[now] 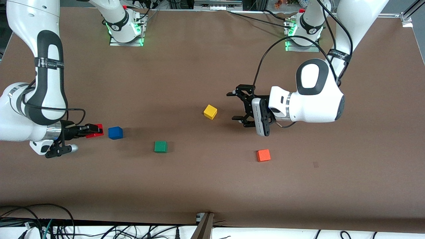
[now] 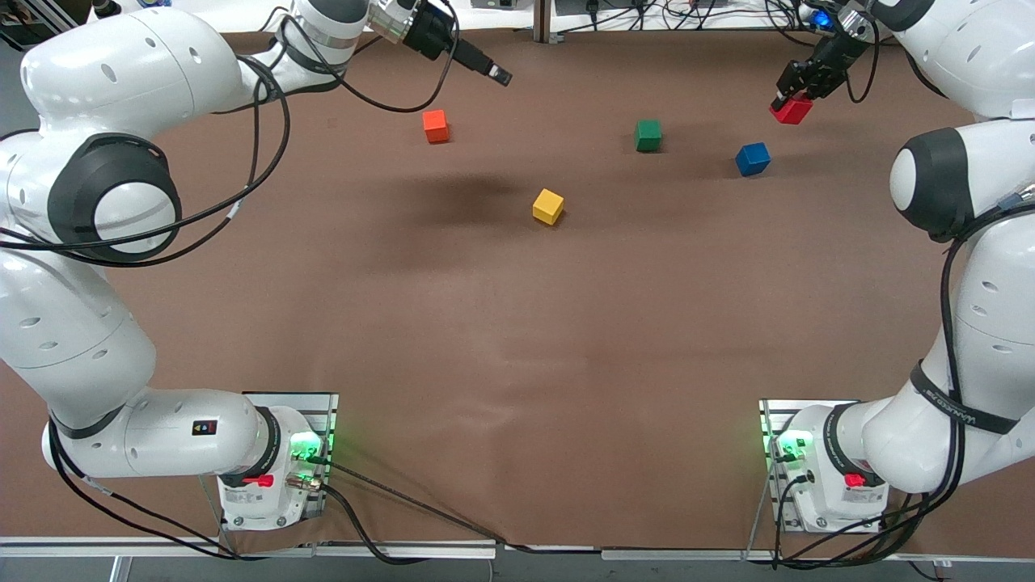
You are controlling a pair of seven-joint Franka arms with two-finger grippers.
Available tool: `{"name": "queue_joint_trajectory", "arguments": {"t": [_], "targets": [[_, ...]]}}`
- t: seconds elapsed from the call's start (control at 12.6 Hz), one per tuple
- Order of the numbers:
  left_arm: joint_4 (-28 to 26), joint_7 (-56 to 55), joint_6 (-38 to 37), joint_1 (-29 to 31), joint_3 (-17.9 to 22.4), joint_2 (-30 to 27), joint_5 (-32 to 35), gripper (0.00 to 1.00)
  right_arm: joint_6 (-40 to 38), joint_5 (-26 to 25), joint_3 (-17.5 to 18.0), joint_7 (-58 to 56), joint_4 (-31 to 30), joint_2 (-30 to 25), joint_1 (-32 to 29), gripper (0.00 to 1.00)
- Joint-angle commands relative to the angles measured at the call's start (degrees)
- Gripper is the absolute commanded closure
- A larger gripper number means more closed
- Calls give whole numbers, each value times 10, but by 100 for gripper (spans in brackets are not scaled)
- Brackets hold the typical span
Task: Pass red block to right arm, stack on blue
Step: 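Carry the red cube over the blue cube with the right gripper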
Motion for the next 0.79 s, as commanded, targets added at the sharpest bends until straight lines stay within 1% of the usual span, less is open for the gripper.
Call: {"name": "queue_joint_trajectory", "arguments": {"t": [0.0,0.16,0.32,0.47,0.63,0.71], "targets": [[-2,-86,-80,25,3,-24,74,0,61,-52,-5,-7,-44,-26,31,77],[-1,-145,-134,45,3,-33,135,0,117,-57,-5,-7,-87,-43,48,77],[2,-213,-187,55,4,-60,192,0,145,-57,-5,-7,-110,-55,61,77],[17,-324,-253,56,3,-84,276,0,190,-63,-5,-8,-142,-74,76,76],[33,-402,-317,56,3,-112,352,0,280,-72,-5,-7,-206,-102,99,76],[34,-442,-336,56,4,-135,383,0,321,-72,-4,-7,-232,-108,106,76]]}}
